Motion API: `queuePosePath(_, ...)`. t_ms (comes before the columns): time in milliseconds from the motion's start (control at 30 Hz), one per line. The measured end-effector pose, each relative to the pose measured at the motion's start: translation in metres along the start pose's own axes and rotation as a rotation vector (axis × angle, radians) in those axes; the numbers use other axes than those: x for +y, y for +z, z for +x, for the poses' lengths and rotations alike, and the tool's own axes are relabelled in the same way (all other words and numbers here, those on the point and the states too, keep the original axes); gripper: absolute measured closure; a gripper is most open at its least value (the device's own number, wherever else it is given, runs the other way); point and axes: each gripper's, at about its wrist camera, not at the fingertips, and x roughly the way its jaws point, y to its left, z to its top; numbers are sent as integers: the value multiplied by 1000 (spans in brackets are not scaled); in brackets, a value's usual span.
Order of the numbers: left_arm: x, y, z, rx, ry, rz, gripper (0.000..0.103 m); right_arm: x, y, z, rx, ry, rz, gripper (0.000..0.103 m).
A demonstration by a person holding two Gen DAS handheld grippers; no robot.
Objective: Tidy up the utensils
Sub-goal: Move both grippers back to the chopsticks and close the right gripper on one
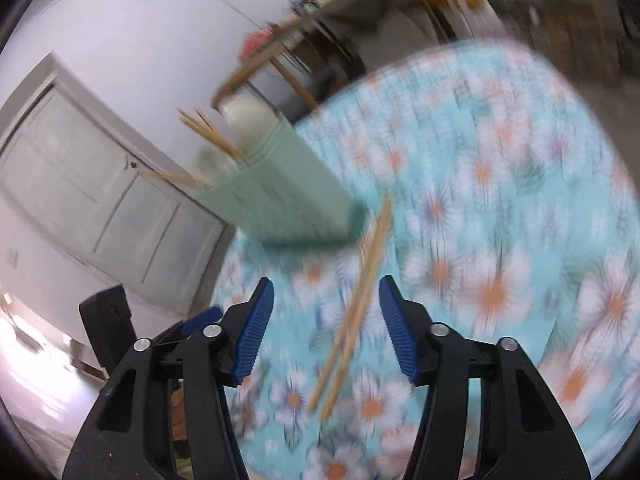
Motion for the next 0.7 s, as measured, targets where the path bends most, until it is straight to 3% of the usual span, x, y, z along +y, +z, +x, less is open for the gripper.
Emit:
queuePosePath(200, -6, -17, 25, 88, 15, 1, 27, -28, -26, 35, 105, 84, 187, 66)
queuePosePath(567, 0, -24, 37, 131, 34, -27, 27, -31, -21, 69, 151, 130, 232, 76)
queuePosePath(700, 0, -23, 39, 136, 35, -27, 27, -38, -19, 76, 149, 139, 255, 84)
